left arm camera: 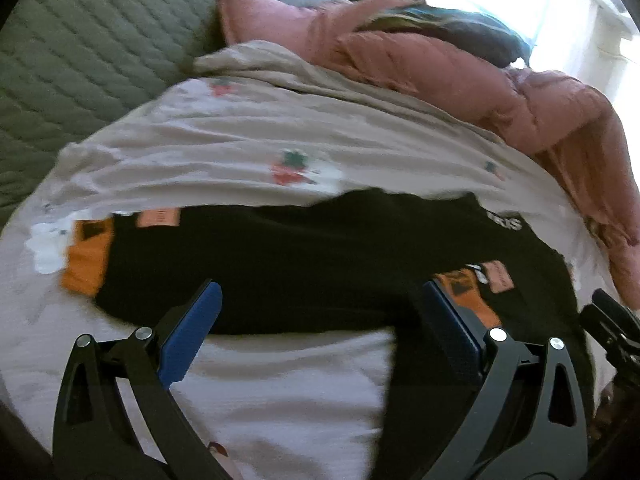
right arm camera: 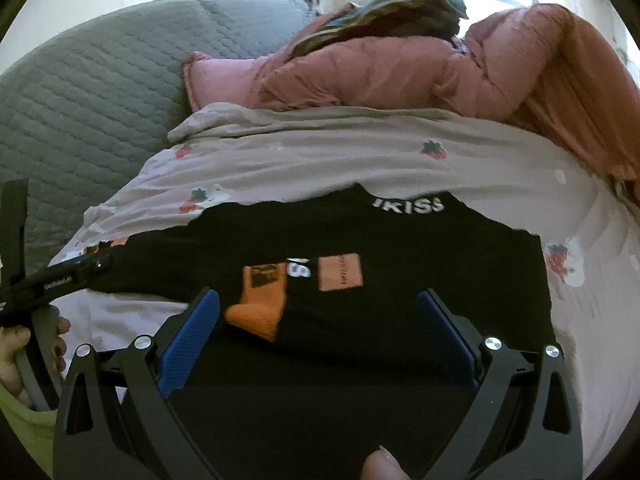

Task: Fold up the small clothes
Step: 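Move the left gripper to the orange cuff of the other sleeve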

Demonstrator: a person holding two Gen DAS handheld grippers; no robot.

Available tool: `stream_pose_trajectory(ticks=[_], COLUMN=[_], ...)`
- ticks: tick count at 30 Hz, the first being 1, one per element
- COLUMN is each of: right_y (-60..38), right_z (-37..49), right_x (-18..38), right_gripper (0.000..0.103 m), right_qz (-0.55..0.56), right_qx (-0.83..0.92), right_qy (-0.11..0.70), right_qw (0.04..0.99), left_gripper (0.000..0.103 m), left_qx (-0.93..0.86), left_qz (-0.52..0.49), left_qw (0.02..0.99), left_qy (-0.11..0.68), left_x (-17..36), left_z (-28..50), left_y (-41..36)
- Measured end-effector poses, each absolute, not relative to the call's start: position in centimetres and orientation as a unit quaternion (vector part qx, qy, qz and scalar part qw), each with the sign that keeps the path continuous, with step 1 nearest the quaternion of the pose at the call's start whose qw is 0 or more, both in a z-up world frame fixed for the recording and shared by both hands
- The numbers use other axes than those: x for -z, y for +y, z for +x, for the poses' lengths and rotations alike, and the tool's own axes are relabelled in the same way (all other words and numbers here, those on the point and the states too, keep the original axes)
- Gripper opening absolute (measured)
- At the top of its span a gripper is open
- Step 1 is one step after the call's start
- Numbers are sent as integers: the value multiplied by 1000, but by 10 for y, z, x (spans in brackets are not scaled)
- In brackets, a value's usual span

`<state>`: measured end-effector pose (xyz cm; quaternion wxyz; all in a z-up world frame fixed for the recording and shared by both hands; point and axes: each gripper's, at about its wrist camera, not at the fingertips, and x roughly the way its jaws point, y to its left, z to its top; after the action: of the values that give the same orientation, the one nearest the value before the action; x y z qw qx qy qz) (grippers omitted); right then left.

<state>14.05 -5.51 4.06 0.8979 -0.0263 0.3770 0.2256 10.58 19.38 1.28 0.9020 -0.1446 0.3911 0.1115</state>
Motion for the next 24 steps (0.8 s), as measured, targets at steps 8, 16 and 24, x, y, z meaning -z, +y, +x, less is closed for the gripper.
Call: stream_pose_trajectory(ticks=[8,16,24], right_y=[-8,36,59], right_z=[135,128,120], right_x=[-46,-50,-51], right_gripper=[98,98,98], right_qz=[-50,-70,-81], right_qx=[-259,-293,-310], right_qy=[374,368,363], right_qw=[889,880,875], left_gripper=[93,93,93], left_qx=[-175,-221,-209], left_qz=[-175,-225,-301], left_qw=[892,866,844], left_qy=[377,387,392], left_x=[-17,-1,18], left_z=[81,58,43], left_y=[250,305,340])
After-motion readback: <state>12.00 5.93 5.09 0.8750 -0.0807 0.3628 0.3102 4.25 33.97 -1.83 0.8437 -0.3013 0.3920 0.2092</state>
